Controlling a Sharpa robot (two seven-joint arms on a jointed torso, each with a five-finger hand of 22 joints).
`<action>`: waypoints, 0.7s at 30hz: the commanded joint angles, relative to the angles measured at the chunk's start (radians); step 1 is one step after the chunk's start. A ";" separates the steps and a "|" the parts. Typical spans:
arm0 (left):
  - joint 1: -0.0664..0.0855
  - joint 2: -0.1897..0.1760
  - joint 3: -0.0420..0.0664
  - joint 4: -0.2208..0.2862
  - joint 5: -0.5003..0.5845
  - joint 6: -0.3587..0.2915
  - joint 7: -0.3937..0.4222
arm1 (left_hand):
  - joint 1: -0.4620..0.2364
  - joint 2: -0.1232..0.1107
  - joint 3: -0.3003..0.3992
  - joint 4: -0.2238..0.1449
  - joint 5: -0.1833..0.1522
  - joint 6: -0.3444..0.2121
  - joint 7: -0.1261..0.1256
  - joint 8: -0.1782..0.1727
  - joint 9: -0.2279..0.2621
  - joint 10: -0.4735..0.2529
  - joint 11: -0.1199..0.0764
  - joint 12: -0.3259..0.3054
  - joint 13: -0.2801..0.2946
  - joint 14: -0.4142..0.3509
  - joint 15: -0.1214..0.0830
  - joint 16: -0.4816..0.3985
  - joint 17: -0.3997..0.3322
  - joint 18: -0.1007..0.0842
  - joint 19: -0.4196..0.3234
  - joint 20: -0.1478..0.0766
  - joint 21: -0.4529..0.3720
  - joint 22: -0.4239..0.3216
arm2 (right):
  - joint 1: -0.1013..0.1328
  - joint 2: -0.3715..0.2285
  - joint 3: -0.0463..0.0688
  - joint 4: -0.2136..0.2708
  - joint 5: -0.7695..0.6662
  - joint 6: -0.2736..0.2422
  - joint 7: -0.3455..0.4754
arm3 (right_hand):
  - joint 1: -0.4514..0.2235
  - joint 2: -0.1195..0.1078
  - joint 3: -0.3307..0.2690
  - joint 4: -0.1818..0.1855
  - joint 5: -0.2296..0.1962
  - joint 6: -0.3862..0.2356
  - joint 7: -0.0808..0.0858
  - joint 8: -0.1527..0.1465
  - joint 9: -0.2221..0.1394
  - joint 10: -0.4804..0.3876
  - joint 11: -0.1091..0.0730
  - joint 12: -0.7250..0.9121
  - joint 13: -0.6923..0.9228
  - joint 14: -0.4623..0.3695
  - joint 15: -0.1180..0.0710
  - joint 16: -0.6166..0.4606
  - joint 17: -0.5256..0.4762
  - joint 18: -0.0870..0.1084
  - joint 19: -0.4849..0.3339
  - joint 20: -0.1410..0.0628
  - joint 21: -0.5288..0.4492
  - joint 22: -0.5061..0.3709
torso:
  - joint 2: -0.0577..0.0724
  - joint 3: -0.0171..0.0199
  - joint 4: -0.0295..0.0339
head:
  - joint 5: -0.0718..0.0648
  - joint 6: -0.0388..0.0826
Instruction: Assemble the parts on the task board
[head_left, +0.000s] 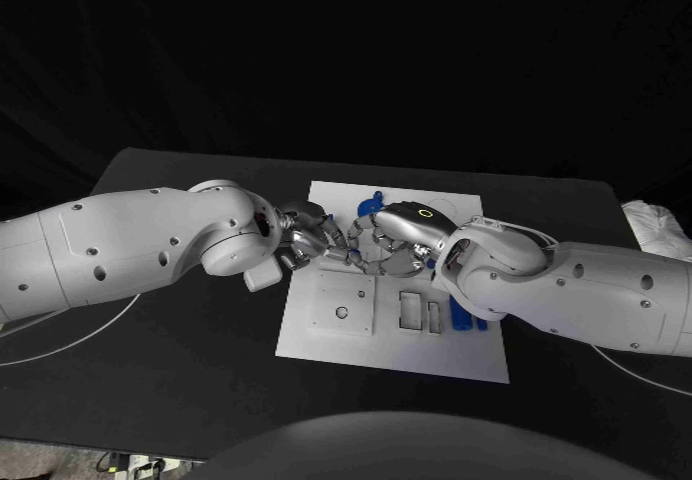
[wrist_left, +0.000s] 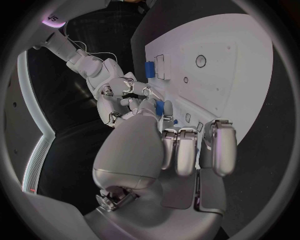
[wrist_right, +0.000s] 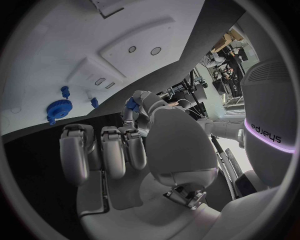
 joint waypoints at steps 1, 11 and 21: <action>-0.002 0.005 0.000 0.002 0.002 0.000 0.028 | 0.043 0.026 0.013 0.003 0.009 0.017 -0.007 0.010 0.013 0.115 -0.034 0.003 0.259 0.107 -0.019 0.002 0.263 0.007 0.000 -0.005 -0.003 0.175 | 0.000 -0.001 0.001 0.001 -0.010 0.015 -0.002 | 0.003 0.010 0.007 -0.002 0.004 0.003 0.004 -0.003 0.000 0.106 -0.007 0.000 0.263 0.106 -0.005 0.003 0.263 0.002 0.007 -0.008 -0.004 0.222 | 0.000 -0.0001 0.0000 | 0.000 0.000; -0.005 0.010 0.000 -0.007 0.047 -0.029 0.047 | 0.060 0.035 0.063 0.008 0.014 0.023 -0.009 0.036 0.032 0.115 -0.037 0.003 0.259 0.107 -0.022 0.002 0.263 0.007 -0.002 -0.009 -0.006 0.176 | 0.000 -0.006 0.001 0.003 -0.037 0.030 -0.002 | -0.017 -0.004 0.020 0.005 -0.050 -0.077 0.036 -0.093 -0.055 0.106 0.018 0.000 0.263 0.106 0.012 0.003 0.263 0.004 -0.003 0.003 -0.016 0.217 | 0.000 0.0009 -0.0003 | -0.003 0.000; -0.003 0.005 0.001 -0.015 0.074 -0.019 -0.027 | 0.067 0.037 0.120 0.008 0.015 0.020 -0.008 0.056 0.051 0.115 -0.037 0.003 0.259 0.107 -0.024 0.002 0.263 0.008 -0.003 -0.010 -0.009 0.176 | 0.000 -0.040 0.000 0.007 -0.108 0.031 -0.012 | -0.014 -0.026 0.021 -0.005 -0.155 -0.139 0.055 -0.196 -0.144 0.106 0.026 0.000 0.263 0.106 0.023 0.003 0.263 0.009 -0.017 0.017 -0.030 0.212 | -0.001 0.0053 -0.0012 | 0.001 0.000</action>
